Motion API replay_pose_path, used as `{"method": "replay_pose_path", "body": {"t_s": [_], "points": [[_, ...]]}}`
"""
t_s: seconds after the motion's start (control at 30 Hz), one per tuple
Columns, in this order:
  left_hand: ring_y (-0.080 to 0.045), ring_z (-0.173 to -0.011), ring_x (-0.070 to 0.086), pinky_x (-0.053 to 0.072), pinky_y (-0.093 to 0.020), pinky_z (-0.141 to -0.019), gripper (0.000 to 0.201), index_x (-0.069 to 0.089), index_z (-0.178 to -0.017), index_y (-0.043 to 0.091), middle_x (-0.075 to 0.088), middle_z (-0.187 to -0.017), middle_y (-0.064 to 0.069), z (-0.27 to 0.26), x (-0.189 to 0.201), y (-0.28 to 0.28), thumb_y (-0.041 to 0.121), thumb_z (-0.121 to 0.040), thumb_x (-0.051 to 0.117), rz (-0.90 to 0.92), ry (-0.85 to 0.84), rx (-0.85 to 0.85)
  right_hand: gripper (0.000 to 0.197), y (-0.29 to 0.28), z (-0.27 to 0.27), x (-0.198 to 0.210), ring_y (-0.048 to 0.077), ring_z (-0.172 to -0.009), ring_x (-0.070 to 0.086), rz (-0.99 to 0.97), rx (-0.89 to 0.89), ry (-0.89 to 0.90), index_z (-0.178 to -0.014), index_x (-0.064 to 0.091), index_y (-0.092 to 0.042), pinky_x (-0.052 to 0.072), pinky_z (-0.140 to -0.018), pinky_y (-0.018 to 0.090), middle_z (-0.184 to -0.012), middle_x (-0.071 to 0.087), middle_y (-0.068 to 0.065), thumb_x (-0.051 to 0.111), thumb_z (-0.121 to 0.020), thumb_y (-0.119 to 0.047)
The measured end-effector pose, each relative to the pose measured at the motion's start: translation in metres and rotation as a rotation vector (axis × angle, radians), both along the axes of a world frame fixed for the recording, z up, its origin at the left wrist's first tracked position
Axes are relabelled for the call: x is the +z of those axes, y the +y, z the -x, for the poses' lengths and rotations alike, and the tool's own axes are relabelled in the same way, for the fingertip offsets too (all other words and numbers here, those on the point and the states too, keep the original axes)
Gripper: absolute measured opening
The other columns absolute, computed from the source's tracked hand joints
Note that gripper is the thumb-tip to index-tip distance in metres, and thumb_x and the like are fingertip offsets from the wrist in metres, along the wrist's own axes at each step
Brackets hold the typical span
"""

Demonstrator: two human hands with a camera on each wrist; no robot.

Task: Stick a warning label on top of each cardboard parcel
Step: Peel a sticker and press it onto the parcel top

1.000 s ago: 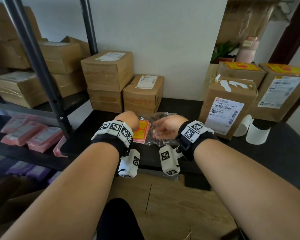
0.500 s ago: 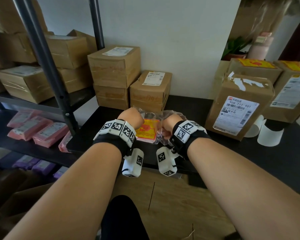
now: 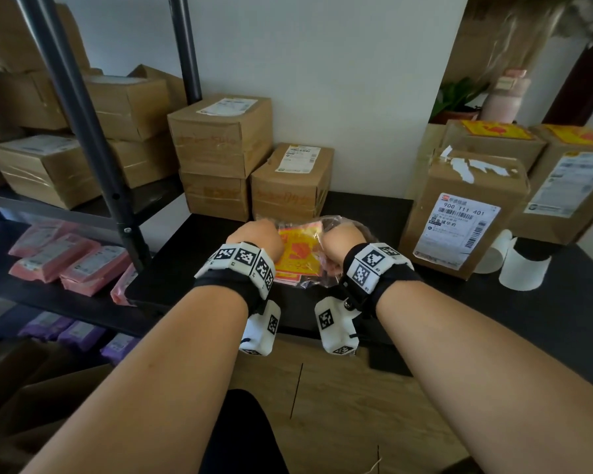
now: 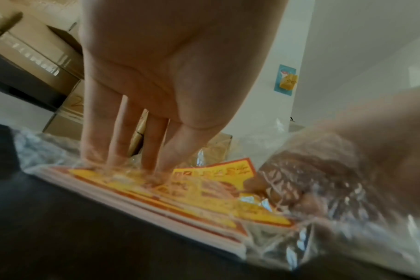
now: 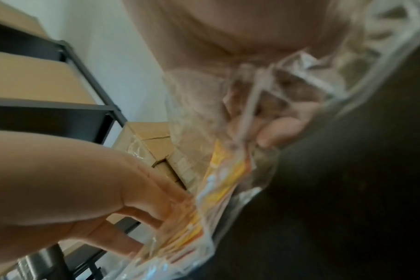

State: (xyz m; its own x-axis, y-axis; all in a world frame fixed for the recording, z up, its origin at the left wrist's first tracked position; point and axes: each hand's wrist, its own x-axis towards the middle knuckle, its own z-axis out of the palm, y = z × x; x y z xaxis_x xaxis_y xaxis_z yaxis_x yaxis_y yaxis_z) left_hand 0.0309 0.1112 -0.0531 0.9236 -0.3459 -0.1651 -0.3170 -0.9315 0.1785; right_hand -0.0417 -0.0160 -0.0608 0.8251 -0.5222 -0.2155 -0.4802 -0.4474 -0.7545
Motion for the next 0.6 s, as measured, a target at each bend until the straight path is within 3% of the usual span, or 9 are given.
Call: {"method": "replay_pose_path", "body": {"t_s": [0.07, 0.13, 0.23, 0.3, 0.37, 0.43, 0.5, 0.53, 0.6], "points": [[-0.022, -0.079, 0.057, 0.047, -0.031, -0.071, 0.016, 0.055, -0.084, 0.009, 0.056, -0.08, -0.007, 0.003, 0.002, -0.001, 0.015, -0.095, 0.045, -0.023, 0.005, 0.025, 0.019, -0.006, 0.0, 0.007, 0.03, -0.091, 0.068, 0.155, -0.011, 0.017, -0.094, 0.064, -0.009, 0.057, -0.078, 0.037, -0.1, 0.069, 0.013, 0.048, -0.096, -0.019], [-0.022, -0.082, 0.058, 0.047, -0.031, -0.072, 0.016, 0.058, -0.091, 0.008, 0.057, -0.083, -0.007, 0.005, 0.005, -0.003, 0.019, -0.095, 0.047, -0.06, 0.024, 0.032, 0.017, -0.012, 0.002, 0.016, 0.027, -0.091, 0.068, 0.286, 0.002, 0.027, -0.087, 0.063, -0.012, 0.056, -0.084, 0.037, -0.096, 0.069, 0.01, 0.051, -0.095, -0.022], [-0.025, -0.099, 0.062, 0.052, -0.034, -0.084, 0.033, 0.057, -0.122, 0.01, 0.063, -0.111, -0.011, 0.007, 0.008, -0.005, 0.024, -0.094, 0.049, -0.12, 0.059, 0.035, 0.019, -0.024, 0.013, 0.03, 0.022, -0.088, 0.065, 0.323, -0.03, -0.099, -0.087, 0.066, -0.007, 0.046, -0.071, 0.03, -0.084, 0.063, 0.006, 0.053, -0.093, -0.019], [-0.027, -0.112, 0.059, 0.051, -0.036, -0.093, 0.047, 0.043, -0.141, 0.01, 0.058, -0.129, -0.013, 0.009, 0.009, -0.006, 0.024, -0.096, 0.046, -0.138, 0.071, 0.029, 0.016, -0.032, 0.025, 0.037, 0.022, -0.077, 0.061, 0.179, -0.136, -0.298, -0.086, 0.07, -0.002, 0.047, -0.067, 0.03, -0.078, 0.064, 0.005, 0.056, -0.087, -0.009], [-0.026, -0.123, 0.054, 0.045, -0.034, -0.099, 0.051, 0.032, -0.147, 0.006, 0.052, -0.138, -0.012, 0.012, 0.01, -0.01, 0.021, -0.099, 0.043, -0.18, 0.089, 0.02, 0.016, -0.038, 0.039, 0.044, 0.018, -0.062, 0.053, 0.121, -0.254, -0.442, -0.078, 0.071, -0.006, 0.042, -0.057, 0.026, -0.066, 0.06, 0.002, 0.055, -0.083, -0.007], [-0.027, -0.121, 0.055, 0.044, -0.035, -0.098, 0.044, 0.043, -0.139, 0.002, 0.055, -0.134, -0.014, 0.017, 0.013, -0.012, 0.019, -0.099, 0.042, -0.185, 0.066, -0.03, 0.017, -0.042, 0.05, 0.052, 0.015, -0.057, 0.046, 0.114, -0.308, -0.534, -0.067, 0.061, -0.012, 0.037, -0.053, 0.026, -0.06, 0.052, -0.002, 0.054, -0.082, -0.008], [-0.028, -0.101, 0.063, 0.051, -0.035, -0.085, 0.023, 0.061, -0.105, 0.002, 0.064, -0.112, -0.015, 0.025, 0.021, -0.013, 0.017, -0.096, 0.045, -0.08, -0.02, -0.021, 0.02, -0.044, 0.061, 0.061, 0.013, -0.057, 0.043, 0.09, -0.362, -0.642, -0.067, 0.054, -0.016, 0.035, -0.053, 0.026, -0.06, 0.048, -0.004, 0.052, -0.084, -0.007], [-0.027, -0.09, 0.063, 0.051, -0.035, -0.077, 0.02, 0.06, -0.089, 0.004, 0.065, -0.102, -0.014, 0.027, 0.025, -0.015, 0.016, -0.096, 0.045, 0.024, -0.067, -0.02, 0.02, -0.046, 0.066, 0.064, 0.011, -0.058, 0.044, 0.084, -0.387, -0.69, -0.07, 0.054, -0.018, 0.035, -0.054, 0.025, -0.062, 0.048, -0.006, 0.053, -0.086, -0.008], [-0.026, -0.081, 0.06, 0.045, -0.033, -0.07, 0.027, 0.058, -0.08, 0.003, 0.065, -0.091, -0.013, 0.033, 0.035, -0.024, 0.02, -0.097, 0.044, 0.331, -0.119, -0.029, 0.018, -0.05, 0.076, 0.068, 0.008, -0.061, 0.045, 0.087, -0.413, -0.767, -0.075, 0.054, -0.019, 0.038, -0.056, 0.024, -0.067, 0.05, -0.007, 0.053, -0.091, -0.011]]}}
